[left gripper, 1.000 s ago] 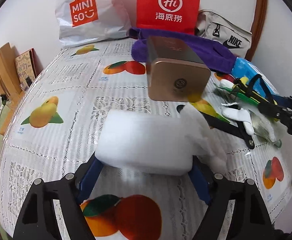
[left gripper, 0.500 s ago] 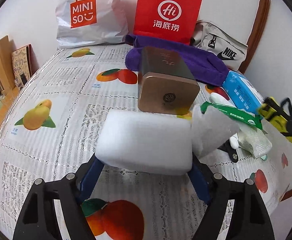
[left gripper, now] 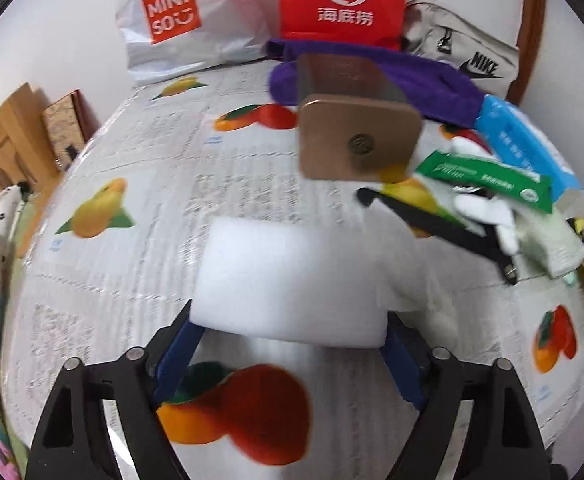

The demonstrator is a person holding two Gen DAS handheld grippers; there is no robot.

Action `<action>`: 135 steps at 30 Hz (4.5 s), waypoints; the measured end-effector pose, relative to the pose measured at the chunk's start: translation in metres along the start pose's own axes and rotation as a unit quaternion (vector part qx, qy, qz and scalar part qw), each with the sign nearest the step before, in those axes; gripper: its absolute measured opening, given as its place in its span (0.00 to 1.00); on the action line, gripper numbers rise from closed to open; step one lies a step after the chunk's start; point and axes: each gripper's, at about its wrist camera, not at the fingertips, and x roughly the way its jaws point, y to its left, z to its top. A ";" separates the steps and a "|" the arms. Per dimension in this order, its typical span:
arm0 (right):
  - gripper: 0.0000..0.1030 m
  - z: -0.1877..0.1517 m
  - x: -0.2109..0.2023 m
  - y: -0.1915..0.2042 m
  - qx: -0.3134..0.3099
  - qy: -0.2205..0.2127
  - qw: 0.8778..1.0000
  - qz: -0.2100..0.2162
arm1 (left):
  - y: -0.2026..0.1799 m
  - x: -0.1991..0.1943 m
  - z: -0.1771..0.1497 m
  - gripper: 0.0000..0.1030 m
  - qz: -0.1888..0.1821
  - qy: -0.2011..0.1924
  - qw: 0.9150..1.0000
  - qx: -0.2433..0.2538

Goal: Organize soft objects
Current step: 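Lift the sponge and yellow pouch and carry both toward the purple towel, then lower the sponge and pouch onto the purple towel and open both grippers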

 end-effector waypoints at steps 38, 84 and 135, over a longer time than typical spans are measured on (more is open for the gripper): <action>0.58 0.045 -0.048 -0.028 0.053 -0.073 0.995 0.041 | 0.008 -0.088 0.059 0.78 -0.052 -0.143 0.988 -0.010; 0.58 0.193 0.000 -0.041 0.031 -0.100 0.993 0.046 | -0.022 -0.033 0.184 0.78 -0.048 -0.087 0.994 -0.045; 0.64 0.277 0.184 -0.049 0.015 0.038 0.998 0.049 | -0.053 0.167 0.314 0.81 -0.075 0.056 0.994 -0.051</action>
